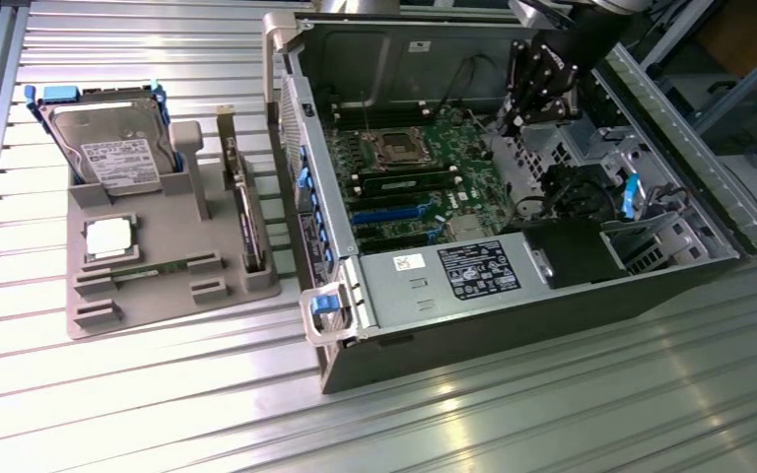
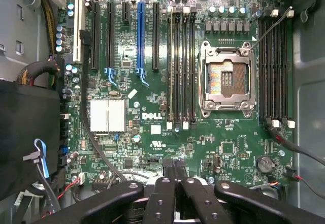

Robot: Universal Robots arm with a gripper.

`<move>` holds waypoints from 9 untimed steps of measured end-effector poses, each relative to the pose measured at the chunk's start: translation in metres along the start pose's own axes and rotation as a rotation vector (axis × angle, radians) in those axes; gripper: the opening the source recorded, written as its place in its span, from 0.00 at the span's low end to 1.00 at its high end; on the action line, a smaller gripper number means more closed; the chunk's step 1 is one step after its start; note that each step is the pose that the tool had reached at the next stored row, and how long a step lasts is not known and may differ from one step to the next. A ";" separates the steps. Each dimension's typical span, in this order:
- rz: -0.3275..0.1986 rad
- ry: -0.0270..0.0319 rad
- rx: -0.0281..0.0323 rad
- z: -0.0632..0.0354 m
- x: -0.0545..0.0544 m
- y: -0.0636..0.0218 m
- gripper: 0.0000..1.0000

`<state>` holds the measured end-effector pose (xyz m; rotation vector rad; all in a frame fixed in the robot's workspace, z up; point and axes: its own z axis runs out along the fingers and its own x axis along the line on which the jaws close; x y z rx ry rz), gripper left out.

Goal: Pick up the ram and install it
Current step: 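Insert the ram into the slot, then press down the ram until it locks into place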

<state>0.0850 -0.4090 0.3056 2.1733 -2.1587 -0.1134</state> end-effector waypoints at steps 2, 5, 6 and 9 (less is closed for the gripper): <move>0.000 0.0000 0.0000 0.0000 0.000 0.0000 0.10; 0.000 -0.0001 0.0000 0.0000 0.000 0.0000 0.10; 0.000 -0.0002 0.0000 0.0010 0.000 0.0026 0.10; 0.000 0.0000 0.0000 0.0189 0.000 0.0204 0.10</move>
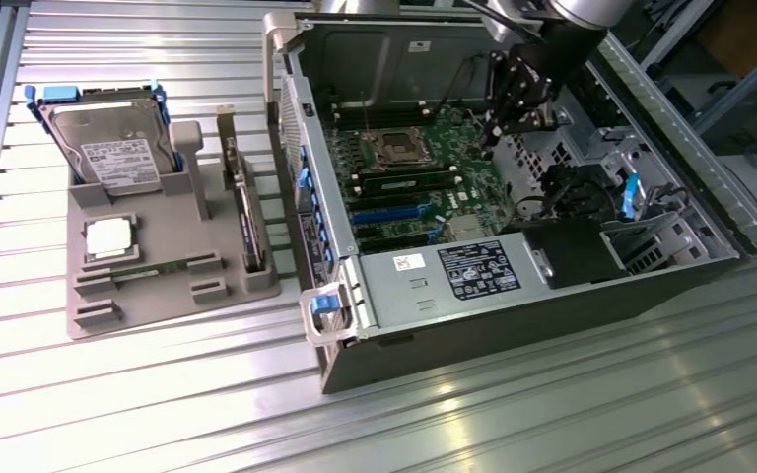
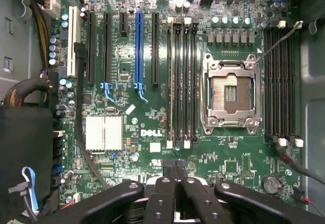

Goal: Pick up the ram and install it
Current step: 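Press down the ram until it locks into place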

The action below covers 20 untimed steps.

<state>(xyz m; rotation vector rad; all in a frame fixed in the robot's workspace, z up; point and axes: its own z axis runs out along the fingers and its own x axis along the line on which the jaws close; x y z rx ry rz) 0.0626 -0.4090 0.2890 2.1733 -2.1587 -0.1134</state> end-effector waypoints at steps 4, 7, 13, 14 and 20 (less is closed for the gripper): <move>0.000 -0.0001 0.0000 0.0081 0.000 0.0051 0.10; 0.000 0.0000 0.0000 0.0155 0.000 0.0091 0.10; -0.001 0.0001 0.0000 0.0325 0.000 0.0143 0.10; -0.002 0.0001 0.0000 0.0350 0.000 0.0150 0.10; -0.009 0.0009 0.0000 0.0525 0.000 0.0156 0.10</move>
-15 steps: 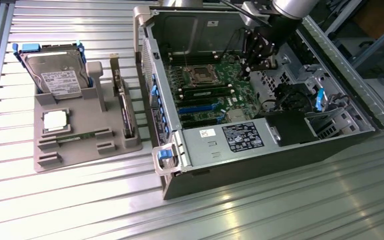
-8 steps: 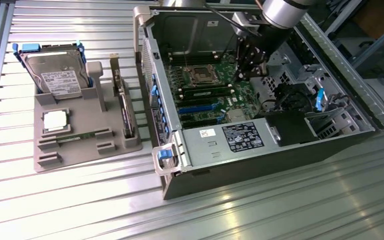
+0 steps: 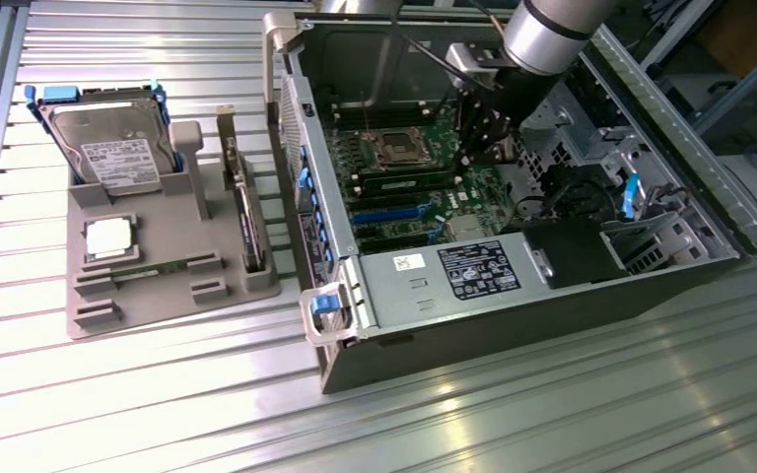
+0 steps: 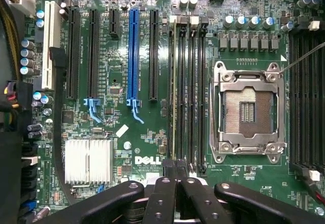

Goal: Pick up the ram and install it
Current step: 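Press down the ram until it locks into place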

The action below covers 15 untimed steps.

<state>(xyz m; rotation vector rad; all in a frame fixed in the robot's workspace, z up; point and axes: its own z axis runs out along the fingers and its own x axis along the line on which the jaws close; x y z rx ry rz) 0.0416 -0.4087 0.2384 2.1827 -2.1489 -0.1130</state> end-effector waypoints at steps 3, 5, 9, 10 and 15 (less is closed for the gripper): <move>-0.003 0.0007 0.0000 0.0052 0.000 -0.0005 0.10; -0.004 0.0008 -0.0001 0.0068 0.000 -0.0006 0.10; -0.004 0.0001 0.0023 0.0059 0.000 -0.0006 0.10; -0.005 0.0004 0.0032 0.0028 0.000 -0.0002 0.10; -0.006 0.0009 0.0100 -0.0148 0.000 0.0023 0.10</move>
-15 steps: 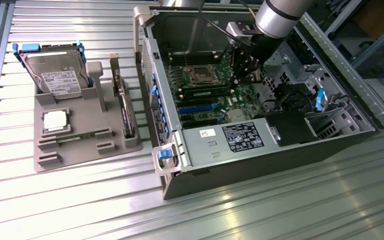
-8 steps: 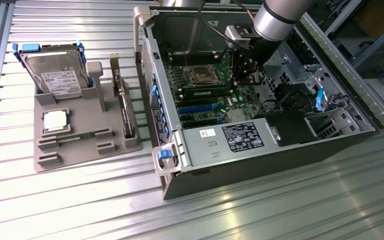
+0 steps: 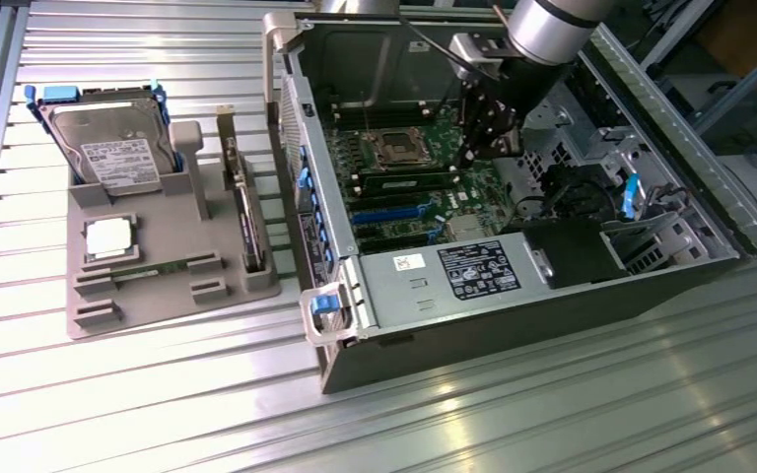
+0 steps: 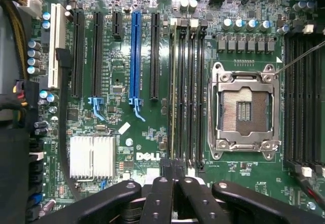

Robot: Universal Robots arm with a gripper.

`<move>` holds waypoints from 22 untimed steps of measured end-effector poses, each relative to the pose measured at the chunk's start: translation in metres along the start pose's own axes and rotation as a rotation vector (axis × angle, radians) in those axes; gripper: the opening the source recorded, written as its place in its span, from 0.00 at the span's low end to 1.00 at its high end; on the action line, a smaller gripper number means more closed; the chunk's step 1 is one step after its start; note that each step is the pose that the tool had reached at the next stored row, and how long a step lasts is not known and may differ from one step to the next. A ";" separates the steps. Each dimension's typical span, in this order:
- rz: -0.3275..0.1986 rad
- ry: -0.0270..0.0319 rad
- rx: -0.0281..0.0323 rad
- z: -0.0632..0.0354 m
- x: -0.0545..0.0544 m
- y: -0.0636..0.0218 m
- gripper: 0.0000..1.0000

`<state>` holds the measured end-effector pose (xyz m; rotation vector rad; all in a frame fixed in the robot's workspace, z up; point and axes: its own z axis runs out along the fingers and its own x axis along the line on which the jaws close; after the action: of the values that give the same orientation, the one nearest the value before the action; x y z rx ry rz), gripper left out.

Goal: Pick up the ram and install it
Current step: 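Press down the ram until it locks into place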

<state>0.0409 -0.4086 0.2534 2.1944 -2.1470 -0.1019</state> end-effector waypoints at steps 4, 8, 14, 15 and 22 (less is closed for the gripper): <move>-0.002 0.0003 0.0025 -0.0053 0.000 0.0079 0.10; -0.002 0.0005 0.0040 -0.0011 -0.001 0.0503 0.10; -0.002 0.0003 0.0047 0.0076 -0.002 0.1046 0.10; -0.002 0.0004 0.0047 0.0116 -0.003 0.1102 0.10; -0.003 0.0006 0.0046 0.0289 -0.003 0.1187 0.10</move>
<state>-0.0801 -0.4086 0.2361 2.2004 -2.1455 -0.0966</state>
